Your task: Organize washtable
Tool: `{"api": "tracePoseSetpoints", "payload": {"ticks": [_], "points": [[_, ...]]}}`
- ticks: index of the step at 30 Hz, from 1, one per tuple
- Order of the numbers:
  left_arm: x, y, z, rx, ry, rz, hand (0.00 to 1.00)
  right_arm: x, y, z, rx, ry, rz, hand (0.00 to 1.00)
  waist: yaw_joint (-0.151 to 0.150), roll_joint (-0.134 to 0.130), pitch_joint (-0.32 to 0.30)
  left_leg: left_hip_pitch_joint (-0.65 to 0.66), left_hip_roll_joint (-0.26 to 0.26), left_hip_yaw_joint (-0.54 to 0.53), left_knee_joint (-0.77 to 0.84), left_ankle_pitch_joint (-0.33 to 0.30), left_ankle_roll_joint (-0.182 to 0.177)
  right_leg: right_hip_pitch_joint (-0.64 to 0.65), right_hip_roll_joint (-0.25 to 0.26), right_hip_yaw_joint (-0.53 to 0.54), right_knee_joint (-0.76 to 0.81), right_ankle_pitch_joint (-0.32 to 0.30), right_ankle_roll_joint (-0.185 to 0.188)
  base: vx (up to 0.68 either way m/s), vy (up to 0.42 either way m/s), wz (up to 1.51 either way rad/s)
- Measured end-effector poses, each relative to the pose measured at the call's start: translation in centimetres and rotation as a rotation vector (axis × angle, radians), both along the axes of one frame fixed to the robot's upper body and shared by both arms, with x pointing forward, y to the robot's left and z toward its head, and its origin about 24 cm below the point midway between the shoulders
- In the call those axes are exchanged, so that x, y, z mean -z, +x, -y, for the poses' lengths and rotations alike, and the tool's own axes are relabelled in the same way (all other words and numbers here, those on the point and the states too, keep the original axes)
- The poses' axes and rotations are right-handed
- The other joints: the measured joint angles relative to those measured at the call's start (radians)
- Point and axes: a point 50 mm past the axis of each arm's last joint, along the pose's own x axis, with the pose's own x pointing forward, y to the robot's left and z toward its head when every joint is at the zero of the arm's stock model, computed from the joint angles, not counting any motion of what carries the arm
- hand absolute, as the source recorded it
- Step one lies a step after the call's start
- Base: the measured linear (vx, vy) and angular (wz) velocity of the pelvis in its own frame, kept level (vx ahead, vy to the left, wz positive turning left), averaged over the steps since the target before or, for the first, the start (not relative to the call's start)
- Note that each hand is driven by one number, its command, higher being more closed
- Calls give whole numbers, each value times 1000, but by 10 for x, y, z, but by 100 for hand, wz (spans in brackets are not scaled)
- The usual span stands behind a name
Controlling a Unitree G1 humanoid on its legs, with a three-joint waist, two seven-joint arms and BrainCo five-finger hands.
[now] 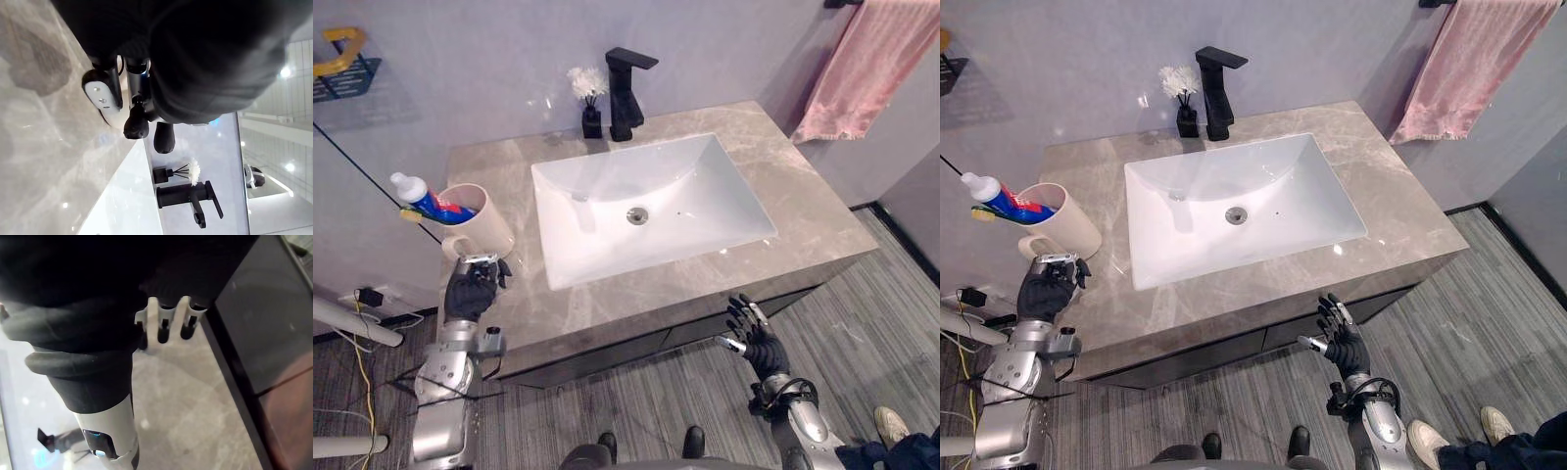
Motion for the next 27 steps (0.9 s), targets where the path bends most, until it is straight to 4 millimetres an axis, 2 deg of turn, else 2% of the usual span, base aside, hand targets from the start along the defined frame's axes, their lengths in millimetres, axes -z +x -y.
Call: {"api": "tracePoseSetpoints", "payload": {"ticks": [5, 14, 27], "points": [[-2, -3, 2, 4, -25, 19, 100, 1, 3, -1, -3, 2, 0, 0, -1, 3, -3, -4, -8, -21, -10, 21, -1, 1, -8, -25, 2, 0, 0, -80, -23, 13], [11, -11, 8, -18, -85, -14, 100, 2, 8, 0, -21, -19, -7, 0, -3, 5, -22, 0, -21, -41, -44, 51, -10, -2, -14, -49, 5, -10, 3, -59, -16, 7], [14, -7, 10, -62, -38, -40, 100, 4, 8, 0, -24, -18, -27, 0, -3, -19, -40, -1, -21, -27, -50, 52, -11, -19, -14, -35, 4, -10, 3, -7, 2, -2]]}}
